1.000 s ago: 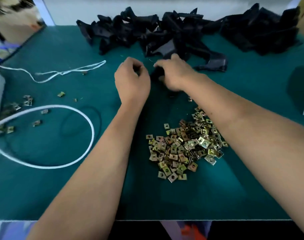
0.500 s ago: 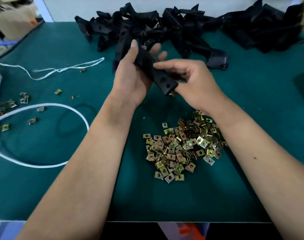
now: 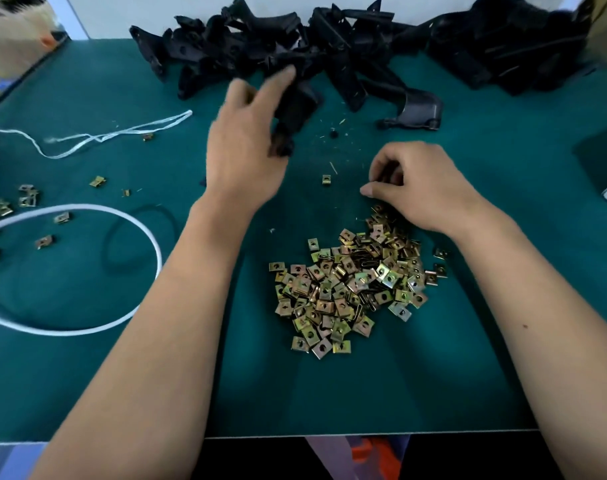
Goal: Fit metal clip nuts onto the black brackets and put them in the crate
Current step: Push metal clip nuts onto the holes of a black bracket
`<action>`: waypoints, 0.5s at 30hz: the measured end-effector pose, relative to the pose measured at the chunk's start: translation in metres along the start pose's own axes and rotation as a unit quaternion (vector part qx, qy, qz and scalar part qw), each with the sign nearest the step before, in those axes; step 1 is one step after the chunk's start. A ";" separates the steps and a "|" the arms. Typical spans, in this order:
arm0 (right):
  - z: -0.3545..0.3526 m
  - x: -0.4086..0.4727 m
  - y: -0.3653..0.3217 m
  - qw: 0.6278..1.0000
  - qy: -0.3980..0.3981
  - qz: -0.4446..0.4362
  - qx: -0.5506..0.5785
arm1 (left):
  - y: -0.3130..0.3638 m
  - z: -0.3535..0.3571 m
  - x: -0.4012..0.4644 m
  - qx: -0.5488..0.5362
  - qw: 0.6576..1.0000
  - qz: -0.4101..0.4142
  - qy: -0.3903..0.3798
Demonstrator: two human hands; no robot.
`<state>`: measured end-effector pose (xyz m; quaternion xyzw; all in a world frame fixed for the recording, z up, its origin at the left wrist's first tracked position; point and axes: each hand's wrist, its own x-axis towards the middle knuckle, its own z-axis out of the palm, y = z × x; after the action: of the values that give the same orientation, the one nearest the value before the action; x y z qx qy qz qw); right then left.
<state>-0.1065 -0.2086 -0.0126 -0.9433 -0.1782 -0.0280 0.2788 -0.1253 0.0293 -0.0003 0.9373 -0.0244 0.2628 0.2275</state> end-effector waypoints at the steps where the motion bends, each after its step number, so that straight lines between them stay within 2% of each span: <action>1: 0.001 -0.001 0.001 1.000 0.014 0.000 0.013 | 0.001 0.003 -0.002 0.020 0.999 0.007 -0.050; 4: 0.005 -0.001 0.002 0.992 0.060 -0.002 0.110 | -0.001 0.008 -0.004 0.044 0.990 0.037 -0.131; 7: 0.008 0.000 0.001 0.972 0.082 -0.006 0.219 | -0.003 0.008 -0.005 0.033 0.984 0.065 -0.164; 9: 0.010 0.001 -0.001 0.963 0.095 -0.012 0.251 | -0.001 0.006 -0.005 0.002 0.980 0.081 -0.179; 13: 0.015 0.002 -0.004 0.947 0.126 -0.011 0.295 | 0.005 0.006 -0.003 -0.130 0.974 0.107 -0.151; 15: 0.017 0.003 -0.005 0.937 0.143 0.004 0.318 | 0.010 0.007 -0.005 -0.197 0.969 0.078 -0.126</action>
<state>-0.1060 -0.1950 -0.0236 -0.7922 -0.1325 -0.1036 0.5867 -0.1277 0.0175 -0.0037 0.8950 -0.1772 0.1493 0.3812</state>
